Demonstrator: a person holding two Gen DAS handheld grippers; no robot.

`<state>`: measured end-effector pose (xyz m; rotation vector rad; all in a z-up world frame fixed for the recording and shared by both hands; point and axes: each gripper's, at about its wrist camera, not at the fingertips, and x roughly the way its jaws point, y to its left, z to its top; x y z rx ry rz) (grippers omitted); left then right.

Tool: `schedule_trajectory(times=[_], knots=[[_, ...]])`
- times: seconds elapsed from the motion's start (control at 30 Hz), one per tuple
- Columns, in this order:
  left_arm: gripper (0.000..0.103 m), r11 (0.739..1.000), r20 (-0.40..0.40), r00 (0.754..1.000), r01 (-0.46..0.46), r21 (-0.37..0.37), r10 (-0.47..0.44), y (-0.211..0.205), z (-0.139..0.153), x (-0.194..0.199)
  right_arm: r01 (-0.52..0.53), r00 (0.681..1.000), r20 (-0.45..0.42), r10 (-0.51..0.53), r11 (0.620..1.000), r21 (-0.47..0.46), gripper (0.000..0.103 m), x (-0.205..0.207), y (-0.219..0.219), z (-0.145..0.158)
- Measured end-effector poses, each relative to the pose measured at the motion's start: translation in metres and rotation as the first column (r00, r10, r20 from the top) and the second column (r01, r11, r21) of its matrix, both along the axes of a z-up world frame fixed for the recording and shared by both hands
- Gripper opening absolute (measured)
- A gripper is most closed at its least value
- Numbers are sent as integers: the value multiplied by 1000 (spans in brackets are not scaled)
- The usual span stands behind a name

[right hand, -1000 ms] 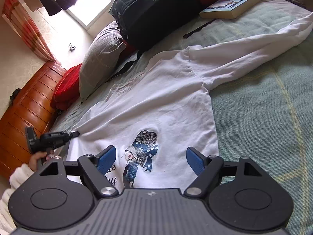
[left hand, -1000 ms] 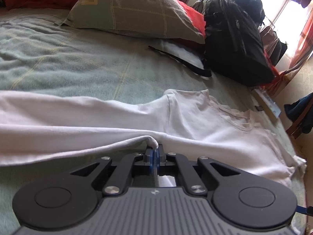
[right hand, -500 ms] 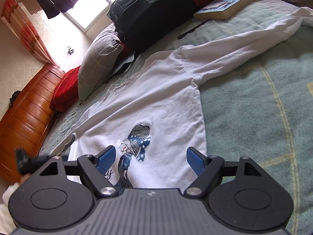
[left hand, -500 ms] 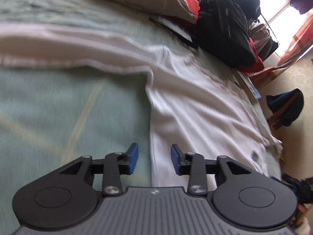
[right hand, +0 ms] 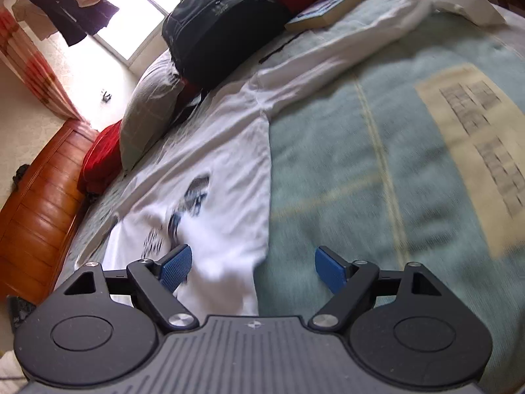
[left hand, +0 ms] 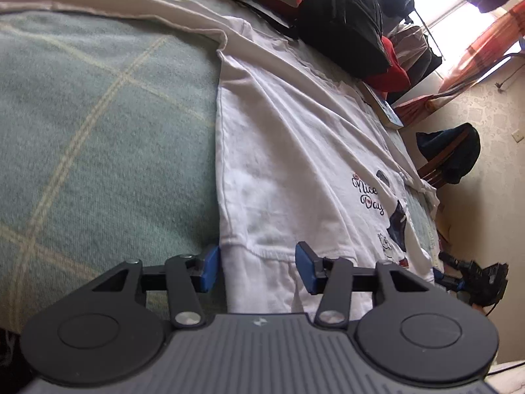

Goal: Fold clothes

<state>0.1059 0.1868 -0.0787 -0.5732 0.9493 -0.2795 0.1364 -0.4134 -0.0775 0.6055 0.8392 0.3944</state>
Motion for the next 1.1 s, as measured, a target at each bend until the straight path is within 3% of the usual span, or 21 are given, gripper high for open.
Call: schedule_trajectory(times=[0.03, 0.07, 0.1, 0.13, 0.2, 0.27, 0.33, 0.37, 0.57, 0.67, 0.8, 0.87, 0.93, 1.0, 1.07, 1.1], knots=[[43, 1000, 4, 1000, -3, 4, 3, 0, 0, -2, -16, 1000, -2, 16, 1000, 10, 87, -5, 0, -1], [32, 1000, 9, 1000, -5, 8, 5, -1, 1, -3, -31, 999, -3, 32, 999, 29, 87, -9, 1, -4], [12, 1000, 13, 1000, -8, 12, 8, -1, 1, -5, -46, 999, -5, 46, 997, 55, 87, -12, 4, -6], [5, 1000, 17, 1000, -11, 16, 10, -2, 2, -6, -61, 998, -8, 62, 995, 76, 86, -13, 7, -9], [2, 1000, 26, 1000, -16, 24, 15, -2, 3, -10, -78, 997, 0, 78, 993, 87, 80, -15, 13, -14], [1, 999, 35, 999, -21, 31, 20, -3, 4, -13, -77, 997, -3, 77, 995, 60, 55, -16, 18, -15], [1, 999, 66, 997, -35, 38, 32, 0, 14, -18, -76, 997, -9, 77, 997, 32, 15, -16, 22, -13], [1, 998, 90, 995, -40, 40, 37, 3, 21, -20, -77, 997, -6, 77, 997, 27, 12, -17, 23, -10], [1, 997, 137, 990, -41, 69, 32, 13, 47, -31, -106, 993, 59, 105, 994, 20, 10, -24, 29, 16], [1, 997, 104, 994, -37, 71, 30, 16, 40, -33, -115, 993, 35, 115, 993, 3, 10, -24, 31, 16], [6, 975, 92, 995, -47, 215, 28, 16, 44, -34, -93, 995, -32, 91, 993, -72, 11, -22, 28, 6], [9, 955, 87, 996, -52, 293, 28, 16, 47, -35, -51, 998, -47, 43, 984, -169, 19, -22, 25, 10], [16, 928, 82, 996, -56, 368, 28, 15, 50, -35, -14, 1000, -6, 12, 961, -277, 27, -22, 26, 25], [30, 909, 141, 990, -49, 413, -10, 8, 67, -30, -33, 997, 55, 54, 946, -324, 32, -14, 43, 41], [44, 902, 155, 986, -19, 431, -54, -5, 65, -25, -49, 989, 114, 98, 927, -371, 43, -7, 60, 58], [45, 899, 155, 985, -1, 439, -74, -12, 62, -23, -62, 982, 139, 126, 917, -393, 50, -2, 70, 64]])
